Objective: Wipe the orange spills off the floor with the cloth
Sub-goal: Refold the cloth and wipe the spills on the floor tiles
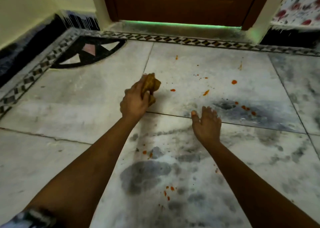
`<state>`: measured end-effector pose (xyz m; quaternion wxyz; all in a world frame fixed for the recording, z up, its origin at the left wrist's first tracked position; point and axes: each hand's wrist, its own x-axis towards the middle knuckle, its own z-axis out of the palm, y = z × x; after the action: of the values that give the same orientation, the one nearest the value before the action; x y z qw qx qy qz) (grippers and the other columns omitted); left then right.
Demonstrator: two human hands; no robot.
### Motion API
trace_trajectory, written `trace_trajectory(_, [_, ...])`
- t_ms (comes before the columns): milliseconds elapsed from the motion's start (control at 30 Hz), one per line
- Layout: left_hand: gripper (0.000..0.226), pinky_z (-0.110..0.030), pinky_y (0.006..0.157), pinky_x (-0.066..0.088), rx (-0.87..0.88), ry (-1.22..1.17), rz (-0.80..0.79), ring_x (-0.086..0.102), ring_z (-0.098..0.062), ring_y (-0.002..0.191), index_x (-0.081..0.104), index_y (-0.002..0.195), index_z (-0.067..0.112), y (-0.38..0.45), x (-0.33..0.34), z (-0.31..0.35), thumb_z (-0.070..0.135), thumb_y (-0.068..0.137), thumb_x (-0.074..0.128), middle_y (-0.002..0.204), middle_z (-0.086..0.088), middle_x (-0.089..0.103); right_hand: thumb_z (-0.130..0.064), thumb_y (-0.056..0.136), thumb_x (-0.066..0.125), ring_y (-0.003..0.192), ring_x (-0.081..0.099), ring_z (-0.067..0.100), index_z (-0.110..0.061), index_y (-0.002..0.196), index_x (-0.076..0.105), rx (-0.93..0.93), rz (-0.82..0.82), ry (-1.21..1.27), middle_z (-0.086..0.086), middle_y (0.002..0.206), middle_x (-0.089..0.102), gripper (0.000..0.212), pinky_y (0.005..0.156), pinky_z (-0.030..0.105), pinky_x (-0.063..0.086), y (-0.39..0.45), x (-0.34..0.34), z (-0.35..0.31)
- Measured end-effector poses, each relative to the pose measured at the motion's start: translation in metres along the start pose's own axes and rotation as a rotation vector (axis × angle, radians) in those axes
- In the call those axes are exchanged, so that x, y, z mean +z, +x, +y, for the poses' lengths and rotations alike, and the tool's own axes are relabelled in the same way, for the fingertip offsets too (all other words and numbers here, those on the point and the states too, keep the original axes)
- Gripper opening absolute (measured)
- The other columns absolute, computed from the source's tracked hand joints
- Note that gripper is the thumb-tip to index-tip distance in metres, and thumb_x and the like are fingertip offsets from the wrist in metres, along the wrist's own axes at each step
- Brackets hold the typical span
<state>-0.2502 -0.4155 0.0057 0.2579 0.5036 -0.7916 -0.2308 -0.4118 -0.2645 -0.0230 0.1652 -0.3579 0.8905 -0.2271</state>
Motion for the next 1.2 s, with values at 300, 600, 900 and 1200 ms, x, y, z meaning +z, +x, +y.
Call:
trace_trajectory(300, [0.07,-0.061,0.109,-0.01,0.088,0.563,-0.325,-0.007,-0.034,0.145,0.006,0.146,0.046,0.021,0.072,-0.022,0.071,0.081,0.012,0.16,-0.001,-0.001,-0.052,0.097,0.024,0.145,-0.006,0.032,-0.002,0.148,0.0,0.017,0.063,-0.301,0.02,0.157,-0.005,0.076,0.113,0.045,-0.011,0.065,0.017,0.042])
trace_trajectory(600, [0.06,-0.063,0.109,0.001,0.024,0.57,-0.233,0.0,-0.034,0.145,0.011,0.146,0.047,0.094,0.104,-0.02,0.064,0.091,0.026,0.16,-0.001,0.003,-0.053,0.091,0.018,0.146,-0.002,0.023,-0.007,0.15,0.005,-0.086,0.188,-0.333,0.012,0.158,-0.001,0.076,0.113,0.034,-0.012,0.086,0.031,0.058])
trace_trajectory(900, [0.06,-0.059,0.103,0.019,0.295,0.654,-0.462,0.024,-0.044,0.134,0.022,0.146,0.041,0.104,0.108,0.024,0.064,0.09,0.019,0.153,-0.009,0.026,-0.054,0.088,0.013,0.145,0.007,0.026,-0.006,0.15,0.011,-0.063,0.152,-0.325,0.013,0.157,0.01,0.077,0.116,0.038,-0.003,0.087,0.028,0.053])
trace_trajectory(1200, [0.058,-0.05,0.115,0.009,0.045,0.488,-0.197,0.011,-0.027,0.145,0.024,0.148,0.015,0.159,0.119,-0.01,0.045,0.098,0.028,0.159,-0.008,0.006,-0.052,0.09,0.015,0.145,0.008,0.025,-0.007,0.15,0.012,-0.048,0.152,-0.339,0.013,0.157,0.011,0.075,0.115,0.037,-0.003,0.087,0.03,0.054])
